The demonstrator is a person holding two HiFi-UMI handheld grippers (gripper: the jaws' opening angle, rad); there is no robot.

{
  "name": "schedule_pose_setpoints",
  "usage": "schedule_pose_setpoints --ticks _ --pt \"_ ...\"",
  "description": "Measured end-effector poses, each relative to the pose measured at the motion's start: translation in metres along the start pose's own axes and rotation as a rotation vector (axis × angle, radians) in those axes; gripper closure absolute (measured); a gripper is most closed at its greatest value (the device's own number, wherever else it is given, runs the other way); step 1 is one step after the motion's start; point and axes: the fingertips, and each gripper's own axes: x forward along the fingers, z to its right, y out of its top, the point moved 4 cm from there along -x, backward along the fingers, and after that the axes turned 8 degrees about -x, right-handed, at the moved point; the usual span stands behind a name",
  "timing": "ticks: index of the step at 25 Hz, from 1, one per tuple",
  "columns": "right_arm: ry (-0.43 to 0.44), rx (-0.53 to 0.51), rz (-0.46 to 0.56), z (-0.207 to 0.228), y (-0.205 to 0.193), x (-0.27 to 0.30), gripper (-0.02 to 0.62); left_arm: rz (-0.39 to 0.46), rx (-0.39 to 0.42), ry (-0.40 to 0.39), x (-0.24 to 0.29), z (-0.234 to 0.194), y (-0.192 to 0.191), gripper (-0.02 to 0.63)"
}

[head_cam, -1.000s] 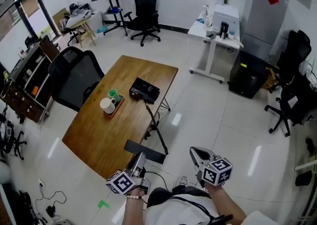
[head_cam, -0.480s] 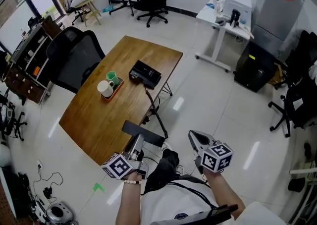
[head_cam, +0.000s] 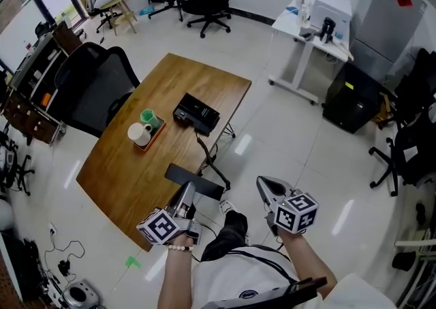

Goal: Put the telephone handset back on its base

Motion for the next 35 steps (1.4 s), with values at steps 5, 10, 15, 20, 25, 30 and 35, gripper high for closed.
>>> schedule_pose_setpoints --ticks 5,10,15,20,25,30,35 --pt "0.003 0.000 -0.005 0.020 0.018 0.029 0.591 -0.010 -0.004 0.007 0.032 -0.005 0.018 0.535" --pt "0.019 -0.008 -0.008 0.035 0.045 0.067 0.591 0.009 -0.015 0.009 0.059 -0.013 0.044 0.535" --pt "0.048 -0.062 -0.032 0.037 0.074 0.108 0.591 0.030 -0.050 0.020 0.078 -0.028 0.067 0.535" --pt "0.064 -0.085 -0.023 0.042 0.095 0.138 0.591 0.038 -0.067 0.025 0.095 -0.039 0.081 0.535" --pt "0.082 -0.084 -0.027 0.044 0.101 0.155 0.591 0.043 -0.077 0.025 0.106 -0.043 0.089 0.535" --pt "0.102 -0.084 -0.039 0.050 0.105 0.172 0.591 0.057 -0.075 0.032 0.118 -0.051 0.095 0.535" --pt "0.131 -0.081 -0.062 0.062 0.104 0.186 0.591 0.067 -0.059 0.050 0.137 -0.077 0.091 0.535"
